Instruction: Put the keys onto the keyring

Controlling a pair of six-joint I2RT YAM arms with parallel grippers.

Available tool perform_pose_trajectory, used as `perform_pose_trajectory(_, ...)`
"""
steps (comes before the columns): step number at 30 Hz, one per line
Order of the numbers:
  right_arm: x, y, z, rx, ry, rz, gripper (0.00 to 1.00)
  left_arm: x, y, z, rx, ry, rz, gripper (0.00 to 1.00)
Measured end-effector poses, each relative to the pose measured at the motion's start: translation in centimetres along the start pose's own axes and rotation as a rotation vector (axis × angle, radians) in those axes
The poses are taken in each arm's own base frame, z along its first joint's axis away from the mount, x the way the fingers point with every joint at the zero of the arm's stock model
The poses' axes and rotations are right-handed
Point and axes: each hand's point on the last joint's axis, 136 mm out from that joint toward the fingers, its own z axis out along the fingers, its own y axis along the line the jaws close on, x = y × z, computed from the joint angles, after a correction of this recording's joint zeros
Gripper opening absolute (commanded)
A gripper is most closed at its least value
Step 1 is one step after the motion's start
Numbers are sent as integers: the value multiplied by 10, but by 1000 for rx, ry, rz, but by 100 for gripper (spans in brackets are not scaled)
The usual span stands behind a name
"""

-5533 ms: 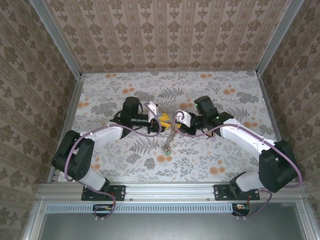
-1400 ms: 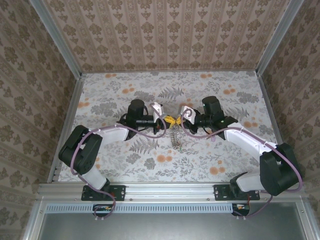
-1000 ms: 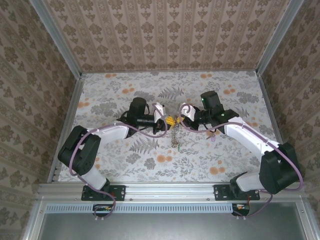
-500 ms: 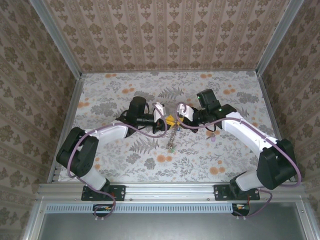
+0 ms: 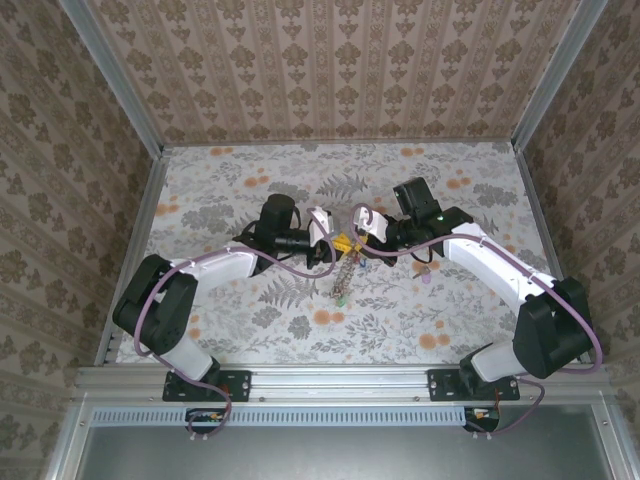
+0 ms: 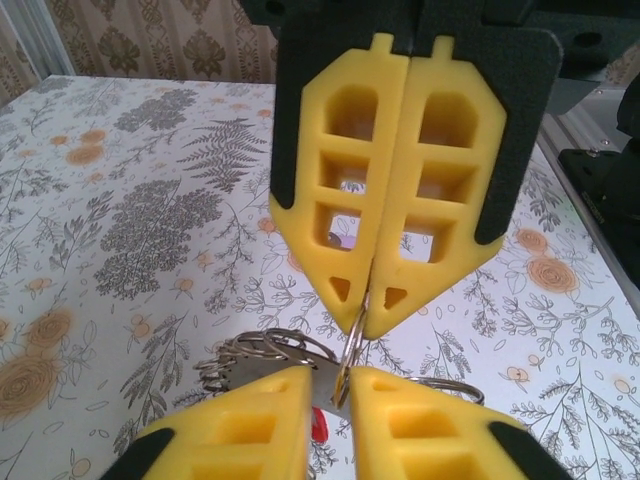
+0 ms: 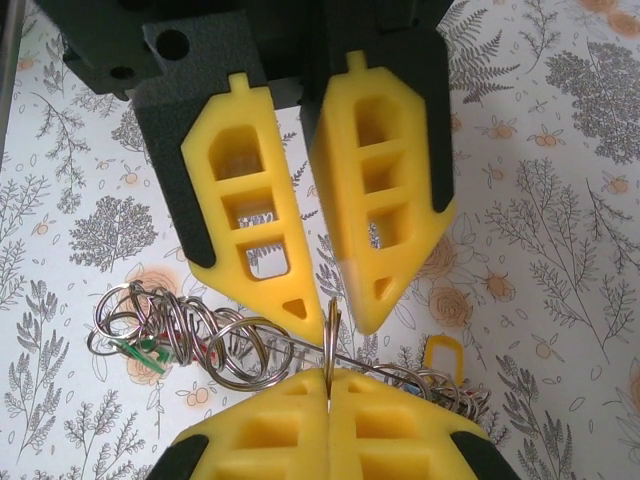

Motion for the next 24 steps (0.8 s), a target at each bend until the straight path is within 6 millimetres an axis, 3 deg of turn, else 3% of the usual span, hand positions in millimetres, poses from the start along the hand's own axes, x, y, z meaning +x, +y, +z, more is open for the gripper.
perform_pose_trajectory(6, -2, -1, 0, 5, -7, 3, 0, -3, -1, 1, 5, -5, 6, 11)
perform_pose_trajectory(10, -4, -4, 0, 12, -18, 11, 0, -3, -1, 1, 9, -7, 8, 0)
perform_pose_trajectory(14, -4, -4, 0, 10, -26, 20, 0, -3, -1, 1, 9, -7, 11, 0)
perform_pose_trajectory(19, -1, -5, 2, 13, -30, 6, 13, -1, -1, 1, 8, 1, 3, 0)
perform_pose_trajectory(24, -2, -5, 4, 18, -38, -36, 16, 1, -3, 1, 13, 7, 1, 0)
